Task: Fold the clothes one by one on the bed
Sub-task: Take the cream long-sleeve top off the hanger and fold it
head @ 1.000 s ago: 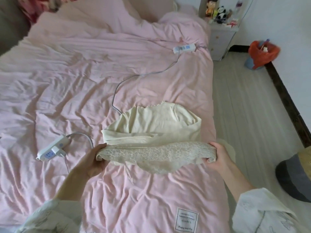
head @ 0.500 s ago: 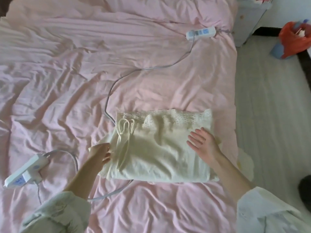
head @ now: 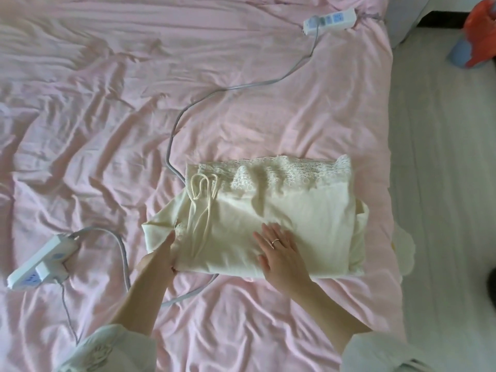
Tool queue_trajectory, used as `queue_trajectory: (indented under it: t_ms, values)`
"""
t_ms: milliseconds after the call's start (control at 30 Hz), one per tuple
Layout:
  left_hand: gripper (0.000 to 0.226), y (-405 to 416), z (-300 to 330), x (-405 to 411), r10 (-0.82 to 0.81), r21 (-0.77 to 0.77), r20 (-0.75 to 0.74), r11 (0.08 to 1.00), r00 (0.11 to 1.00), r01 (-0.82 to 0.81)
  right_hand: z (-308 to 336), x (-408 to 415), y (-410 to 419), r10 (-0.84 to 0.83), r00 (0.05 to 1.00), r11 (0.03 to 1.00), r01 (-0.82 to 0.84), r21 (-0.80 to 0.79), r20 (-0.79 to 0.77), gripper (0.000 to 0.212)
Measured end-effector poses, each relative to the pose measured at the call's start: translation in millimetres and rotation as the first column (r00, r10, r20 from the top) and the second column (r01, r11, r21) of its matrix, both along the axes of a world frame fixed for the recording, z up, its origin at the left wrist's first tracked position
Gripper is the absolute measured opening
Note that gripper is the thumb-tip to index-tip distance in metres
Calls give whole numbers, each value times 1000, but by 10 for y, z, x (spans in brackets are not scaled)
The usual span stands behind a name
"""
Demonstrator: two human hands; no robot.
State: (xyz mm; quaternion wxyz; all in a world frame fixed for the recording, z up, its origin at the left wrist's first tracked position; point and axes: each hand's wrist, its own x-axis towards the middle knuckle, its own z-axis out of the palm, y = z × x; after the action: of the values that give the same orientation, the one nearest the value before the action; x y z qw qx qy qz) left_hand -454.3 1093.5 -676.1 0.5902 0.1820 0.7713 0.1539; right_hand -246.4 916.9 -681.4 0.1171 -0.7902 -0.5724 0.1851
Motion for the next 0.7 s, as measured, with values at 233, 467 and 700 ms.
queue_trajectory:
  t_ms: [233,467,700]
  values:
    - [25,-212,536,411,-313,-81,57,945,948,317,-31,-61,58,-2,1000,990,6,-139,27,44]
    - [29,-613,1064,1044,-689,570,-328,402,647,717,572,403,139,-429,-294,694,498,-520,-854,36]
    - [33,-1051,961,1660,-995,471,-72,-91,-64,877,727,1077,-429,-327,-424,608,590,-531,-845,76]
